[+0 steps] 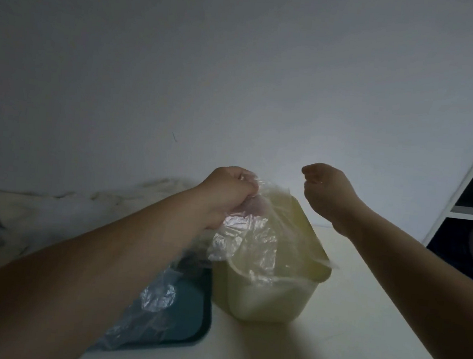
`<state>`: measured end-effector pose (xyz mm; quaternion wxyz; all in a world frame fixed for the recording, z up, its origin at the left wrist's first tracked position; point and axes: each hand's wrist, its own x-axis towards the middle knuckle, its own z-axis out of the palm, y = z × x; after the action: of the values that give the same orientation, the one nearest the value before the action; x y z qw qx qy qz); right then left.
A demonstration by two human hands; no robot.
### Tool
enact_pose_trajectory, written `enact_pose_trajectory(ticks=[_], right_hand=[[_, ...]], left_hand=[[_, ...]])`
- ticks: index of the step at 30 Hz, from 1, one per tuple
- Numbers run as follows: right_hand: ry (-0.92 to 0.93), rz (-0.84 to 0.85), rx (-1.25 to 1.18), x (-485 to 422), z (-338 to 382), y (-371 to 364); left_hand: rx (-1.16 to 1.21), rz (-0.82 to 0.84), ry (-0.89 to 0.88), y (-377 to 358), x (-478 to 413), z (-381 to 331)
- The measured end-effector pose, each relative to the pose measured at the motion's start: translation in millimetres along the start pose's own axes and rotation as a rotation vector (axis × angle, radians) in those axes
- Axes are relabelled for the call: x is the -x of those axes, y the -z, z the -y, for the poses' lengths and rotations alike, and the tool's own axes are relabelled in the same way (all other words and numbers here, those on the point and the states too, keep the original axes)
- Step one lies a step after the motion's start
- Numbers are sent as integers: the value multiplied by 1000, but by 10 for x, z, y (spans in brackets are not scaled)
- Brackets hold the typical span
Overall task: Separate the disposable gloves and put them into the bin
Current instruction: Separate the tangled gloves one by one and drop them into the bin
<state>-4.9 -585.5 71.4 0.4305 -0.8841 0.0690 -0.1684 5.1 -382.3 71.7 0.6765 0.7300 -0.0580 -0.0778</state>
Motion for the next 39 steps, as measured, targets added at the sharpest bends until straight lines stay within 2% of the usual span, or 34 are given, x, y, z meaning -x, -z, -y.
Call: enact_pose_trajectory(ticks=[4,8,10,16,22,24,27,31,35,37,39], right_hand=[[107,148,51,201,199,180],[96,533,333,430,327,155],[97,668,491,488,332,16],[2,793,712,378,275,-465],[-58,955,923,291,185,-868],[7,897,984,321,199,-864],[159,635,959,351,374,-744],[268,409,879,568,812,-672],[402,343,998,994,1154,-803],[516,350,843,1215,1287,-909],[544,440,643,1419,1348,-1105]], left_hand=[[-7,-18,69,-188,-196,52],[-232,-30,97,-315,-313,124],[-272,-10,105,-341,-308,111],[-256,-92,-72,-49,-195,4],[-371,-51,-119,424,185,15],[-403,-68,-150,606,370,83],[-460,-140,-212,864,625,302],[-667,-192,-357,1191,918,622],[-1064,-278,-561,1571,1168,834],[-1156,-310,-485,1718,1313,878],[-1242,-269,-327,1827,1467,917]])
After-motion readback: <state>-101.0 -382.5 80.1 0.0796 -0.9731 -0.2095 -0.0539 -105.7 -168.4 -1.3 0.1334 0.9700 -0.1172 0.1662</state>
